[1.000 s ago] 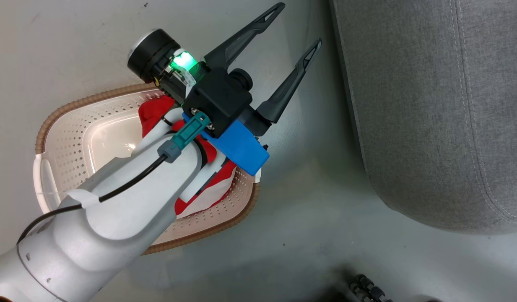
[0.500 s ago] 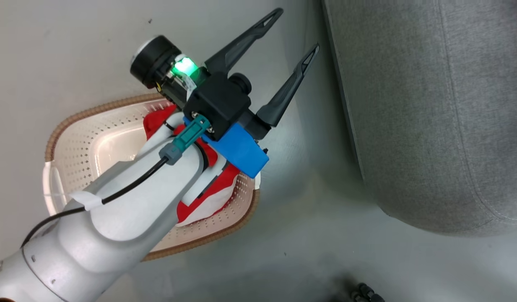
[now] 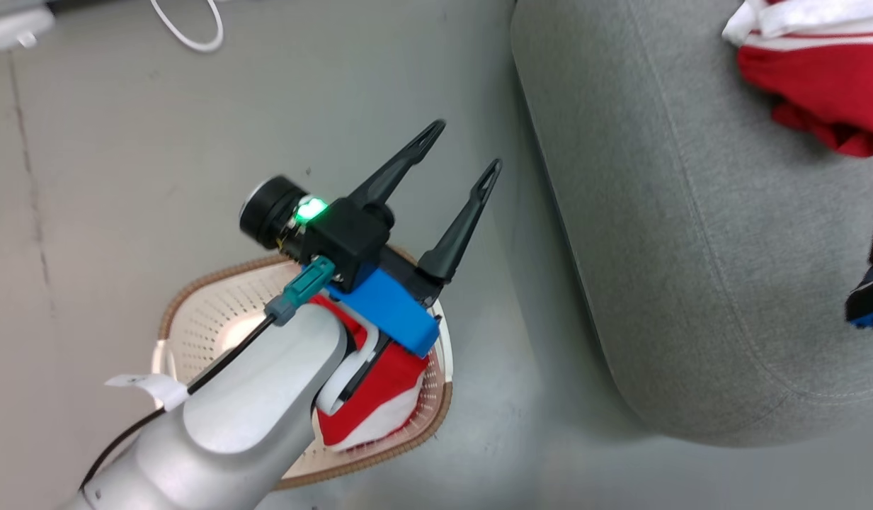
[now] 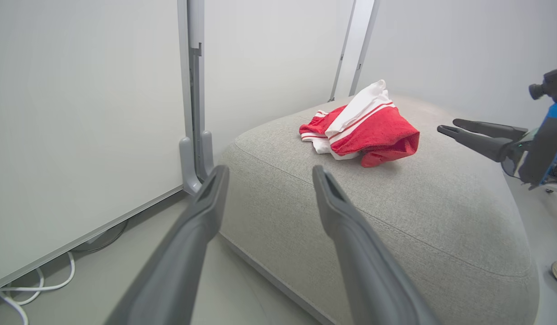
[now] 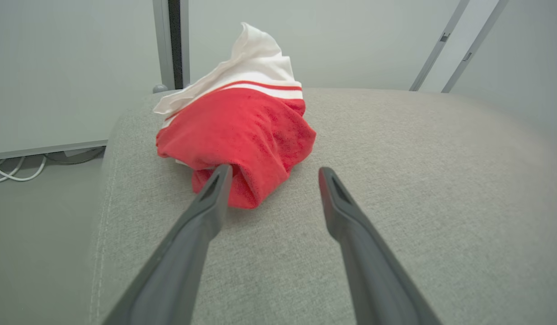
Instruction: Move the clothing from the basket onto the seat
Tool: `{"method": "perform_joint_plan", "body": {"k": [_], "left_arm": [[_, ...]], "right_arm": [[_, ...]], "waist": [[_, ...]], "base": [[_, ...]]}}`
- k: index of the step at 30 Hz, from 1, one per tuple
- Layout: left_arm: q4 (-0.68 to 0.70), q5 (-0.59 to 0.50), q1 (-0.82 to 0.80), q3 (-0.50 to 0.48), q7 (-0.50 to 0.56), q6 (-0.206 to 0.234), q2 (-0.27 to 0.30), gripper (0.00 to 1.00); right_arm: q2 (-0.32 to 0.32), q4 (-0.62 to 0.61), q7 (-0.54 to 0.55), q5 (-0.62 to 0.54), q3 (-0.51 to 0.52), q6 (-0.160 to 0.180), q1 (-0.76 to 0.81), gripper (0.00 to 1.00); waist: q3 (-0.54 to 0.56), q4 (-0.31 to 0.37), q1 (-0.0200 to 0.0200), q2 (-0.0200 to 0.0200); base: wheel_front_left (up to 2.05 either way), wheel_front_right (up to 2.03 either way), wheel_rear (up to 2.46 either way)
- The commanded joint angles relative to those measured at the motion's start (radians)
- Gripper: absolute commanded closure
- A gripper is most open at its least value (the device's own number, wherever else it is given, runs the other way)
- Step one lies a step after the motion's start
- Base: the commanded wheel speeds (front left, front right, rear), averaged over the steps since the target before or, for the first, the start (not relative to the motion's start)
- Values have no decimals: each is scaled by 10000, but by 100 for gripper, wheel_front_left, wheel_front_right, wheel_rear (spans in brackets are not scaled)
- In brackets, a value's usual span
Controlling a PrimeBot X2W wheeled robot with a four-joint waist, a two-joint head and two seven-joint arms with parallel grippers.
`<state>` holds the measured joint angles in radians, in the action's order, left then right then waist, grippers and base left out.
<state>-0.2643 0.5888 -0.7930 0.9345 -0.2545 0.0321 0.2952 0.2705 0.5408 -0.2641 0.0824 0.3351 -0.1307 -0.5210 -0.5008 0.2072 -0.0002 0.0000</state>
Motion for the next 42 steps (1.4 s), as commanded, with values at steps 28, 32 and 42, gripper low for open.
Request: {"method": "perform_joint_plan", "body": {"k": [28,32,42], "left_arm": [[1160,-2234,5960,-6907,-118,-221,-1019,0],[1144,-2548,6528,-7600,-119,-451,-1249,0],[672,-3165,7391,-8332,-119,-1075,-1722,0]], "right_arm": [[-1786,-4285,-6,204,-2791,-3,3786,0],[-1914,-4314,-6,105,-2955,-3,4115,0],[-2110,-3883,-6,177,-3326,-3,4797,0]], "waist": [[4355,-2140,2,0],[4552,-2284,2,0],[4831,-2421,2,0]], "base": [[0,0,0],[0,0,0],[0,0,0]]}}
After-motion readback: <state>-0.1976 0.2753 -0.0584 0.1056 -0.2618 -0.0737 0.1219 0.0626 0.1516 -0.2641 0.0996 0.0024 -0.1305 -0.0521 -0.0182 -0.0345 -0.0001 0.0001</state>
